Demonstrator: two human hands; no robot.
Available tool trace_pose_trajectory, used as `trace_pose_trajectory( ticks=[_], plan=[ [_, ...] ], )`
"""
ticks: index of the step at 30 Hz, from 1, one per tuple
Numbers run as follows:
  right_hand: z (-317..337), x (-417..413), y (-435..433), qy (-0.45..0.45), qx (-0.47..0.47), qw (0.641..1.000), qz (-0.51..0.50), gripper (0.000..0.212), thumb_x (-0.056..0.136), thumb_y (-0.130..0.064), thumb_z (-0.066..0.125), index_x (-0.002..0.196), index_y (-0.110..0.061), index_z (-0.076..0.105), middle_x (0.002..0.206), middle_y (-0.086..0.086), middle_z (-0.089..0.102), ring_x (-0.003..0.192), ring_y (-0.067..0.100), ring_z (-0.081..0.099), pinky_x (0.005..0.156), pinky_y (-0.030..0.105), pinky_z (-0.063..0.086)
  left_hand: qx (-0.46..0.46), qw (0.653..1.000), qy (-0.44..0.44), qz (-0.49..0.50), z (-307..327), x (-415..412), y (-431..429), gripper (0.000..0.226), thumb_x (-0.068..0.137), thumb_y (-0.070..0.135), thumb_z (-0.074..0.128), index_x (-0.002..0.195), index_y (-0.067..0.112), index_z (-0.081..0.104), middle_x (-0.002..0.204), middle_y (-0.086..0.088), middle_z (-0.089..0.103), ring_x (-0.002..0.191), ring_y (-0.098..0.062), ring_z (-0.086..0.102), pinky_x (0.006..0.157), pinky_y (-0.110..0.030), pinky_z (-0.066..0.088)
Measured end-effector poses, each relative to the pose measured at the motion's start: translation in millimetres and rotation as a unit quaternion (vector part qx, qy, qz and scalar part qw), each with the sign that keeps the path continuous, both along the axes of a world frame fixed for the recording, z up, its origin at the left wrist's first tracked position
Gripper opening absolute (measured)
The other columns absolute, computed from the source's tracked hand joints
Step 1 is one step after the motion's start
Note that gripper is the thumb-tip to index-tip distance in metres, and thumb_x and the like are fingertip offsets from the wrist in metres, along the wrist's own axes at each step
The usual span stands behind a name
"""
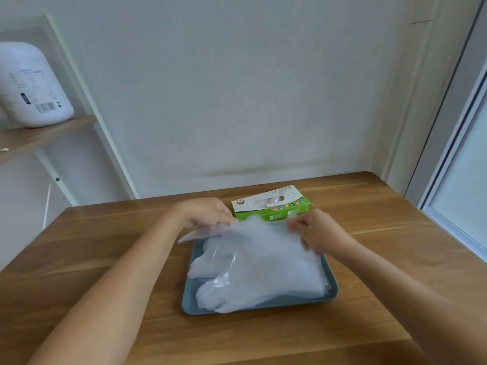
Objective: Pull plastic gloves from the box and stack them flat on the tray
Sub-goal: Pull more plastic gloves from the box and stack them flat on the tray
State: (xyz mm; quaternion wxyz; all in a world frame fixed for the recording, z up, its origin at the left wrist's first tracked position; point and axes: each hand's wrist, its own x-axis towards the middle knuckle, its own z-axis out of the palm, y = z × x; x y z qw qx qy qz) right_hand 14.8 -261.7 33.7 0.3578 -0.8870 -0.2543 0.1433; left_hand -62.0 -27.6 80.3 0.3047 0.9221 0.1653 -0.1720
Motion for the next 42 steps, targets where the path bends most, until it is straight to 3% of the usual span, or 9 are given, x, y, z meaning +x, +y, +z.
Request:
trace_pose_trajectory(
  ticks=[8,11,15,25,28,31,34,38,42],
  plan=[
    [-43.0,-2.4,4.7,-0.144,-0.147,0.978,-0.019,0.032,0.101,-0.032,0.036,0.082,-0.013,0.053,0.079,0.003,0.055,0.07,0.022,0.049,0.06,0.031,0.036,0.194,0.98,0.029,0.043,-50.7,9.8,4.6,0.026,0.093,0.033,0.059,0.08,0.011,0.065,0.079,-0.006,0.066,0.061,-0.017,0.053,0.054,-0.024,0.039],
    [-43.5,-4.7,5.2,-0.164,-0.169,0.972,-0.019,0.029,0.102,-0.033,0.035,0.083,-0.016,0.047,0.08,0.001,0.051,0.072,0.022,0.048,0.063,0.032,0.037,0.321,0.93,-0.161,0.079,-48.8,-0.7,-10.7,0.019,0.095,0.029,0.055,0.089,0.012,0.061,0.097,-0.003,0.065,0.087,-0.023,0.058,0.069,-0.032,0.044],
    [-43.8,-5.8,5.7,-0.166,-0.178,0.97,-0.018,0.028,0.102,-0.033,0.033,0.085,-0.016,0.047,0.083,0.003,0.053,0.073,0.022,0.048,0.063,0.032,0.038,0.176,0.919,-0.353,-0.02,-56.9,-18.8,-62.1,0.013,0.091,0.025,0.06,0.083,0.015,0.063,0.085,0.002,0.063,0.082,-0.017,0.058,0.076,-0.037,0.046],
    [-41.1,-10.3,-3.3,-0.261,-0.142,0.955,-0.015,0.015,0.097,-0.031,0.049,0.1,-0.016,0.048,0.101,0.002,0.055,0.09,0.024,0.058,0.065,0.029,0.037,0.118,0.951,-0.237,-0.161,-114.0,-23.4,-80.6,0.051,0.098,0.036,0.051,0.145,0.018,0.043,0.152,0.005,0.038,0.138,-0.009,0.035,0.114,-0.023,0.026],
    [-44.2,-14.8,-6.6,-0.357,-0.03,0.931,0.076,0.025,0.072,-0.022,0.08,0.088,-0.016,0.062,0.087,-0.001,0.058,0.078,0.02,0.061,0.06,0.028,0.047,0.136,0.955,-0.207,-0.162,-117.1,-23.9,-80.7,0.056,0.101,0.039,0.044,0.151,0.018,0.031,0.159,0.005,0.023,0.144,-0.012,0.026,0.117,-0.026,0.021],
    [-44.4,-21.6,-9.5,-0.362,-0.039,0.907,0.21,0.013,0.083,-0.026,0.065,0.094,-0.019,0.068,0.093,-0.003,0.062,0.084,0.016,0.064,0.066,0.024,0.048,0.149,0.957,-0.18,-0.171,-118.8,-21.8,-74.3,0.062,0.1,0.047,0.039,0.154,0.021,0.023,0.161,0.006,0.015,0.145,-0.016,0.022,0.119,-0.032,0.018],
    [-53.0,-15.3,-17.5,-0.257,-0.175,0.916,0.254,0.053,0.096,-0.051,0.039,0.139,-0.022,0.043,0.144,-0.004,0.04,0.13,0.013,0.041,0.104,0.022,0.028,0.189,0.954,-0.13,-0.192,-114.2,-17.8,-65.8,0.078,0.093,0.062,0.036,0.155,0.024,0.009,0.163,0.004,-0.001,0.15,-0.014,0.0,0.121,-0.033,-0.002],
    [-46.4,-4.5,-24.3,-0.243,-0.283,0.883,0.286,0.11,0.058,-0.082,0.0,0.152,-0.026,0.012,0.16,0.001,0.01,0.146,0.015,0.011,0.117,0.03,-0.003,0.215,0.953,-0.089,-0.192,-108.7,-13.3,-55.9,0.101,0.083,0.076,0.039,0.155,0.022,-0.008,0.159,0.004,-0.021,0.145,-0.012,-0.023,0.12,-0.036,-0.012],
    [-37.6,2.2,-26.9,-0.195,-0.323,0.879,0.293,0.097,0.076,-0.078,0.036,0.153,-0.031,-0.001,0.161,0.001,-0.004,0.148,0.017,-0.004,0.116,0.036,-0.013,0.199,0.96,-0.075,-0.182,-110.3,-15.9,-53.9,0.106,0.08,0.078,0.042,0.153,0.025,-0.014,0.156,0.009,-0.027,0.144,-0.01,-0.026,0.119,-0.041,-0.013]
  ],
)
